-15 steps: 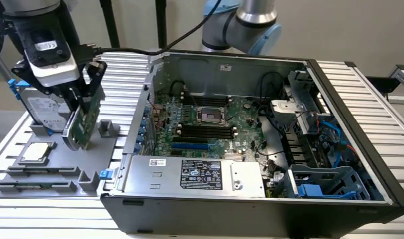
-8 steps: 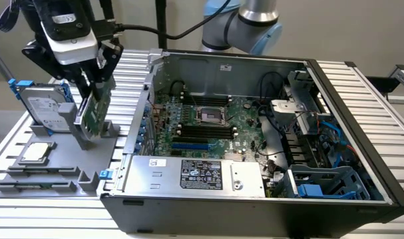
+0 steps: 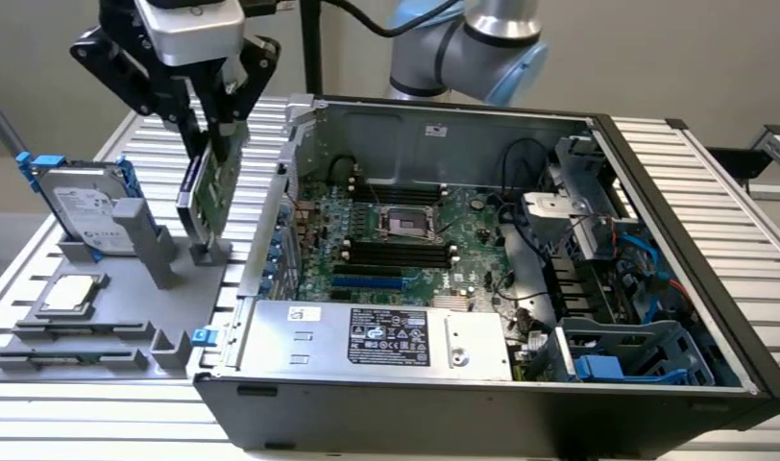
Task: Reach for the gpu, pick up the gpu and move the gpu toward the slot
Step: 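Pick up the gpu and move the gpu toward the slot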
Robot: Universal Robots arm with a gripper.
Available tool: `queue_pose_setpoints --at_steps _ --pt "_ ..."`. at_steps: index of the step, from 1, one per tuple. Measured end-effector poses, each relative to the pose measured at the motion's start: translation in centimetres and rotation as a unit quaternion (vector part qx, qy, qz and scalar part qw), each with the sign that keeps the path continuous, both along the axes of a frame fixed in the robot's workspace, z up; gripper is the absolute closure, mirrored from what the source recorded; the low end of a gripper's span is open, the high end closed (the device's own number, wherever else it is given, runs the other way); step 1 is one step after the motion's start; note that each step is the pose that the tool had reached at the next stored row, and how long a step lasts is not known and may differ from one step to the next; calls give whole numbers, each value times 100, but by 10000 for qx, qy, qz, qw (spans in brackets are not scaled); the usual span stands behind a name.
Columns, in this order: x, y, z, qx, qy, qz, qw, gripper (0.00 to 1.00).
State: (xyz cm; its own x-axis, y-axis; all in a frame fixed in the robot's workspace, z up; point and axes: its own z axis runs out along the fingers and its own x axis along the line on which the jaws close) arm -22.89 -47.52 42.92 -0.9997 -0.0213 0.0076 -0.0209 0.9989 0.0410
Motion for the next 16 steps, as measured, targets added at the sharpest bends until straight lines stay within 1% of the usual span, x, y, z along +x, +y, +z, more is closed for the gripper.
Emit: queue_pose_setpoints --at_steps 3,7,9,12,16 --pt "138 0 92 24 15 1 10000 73" --pt "318 0 115 77 18 1 10000 73" --pt "409 0 115 95 18 0 10000 73" --pt "546 0 115 108 18 0 9999 73" --pt "728 0 107 110 19 1 9999 73"
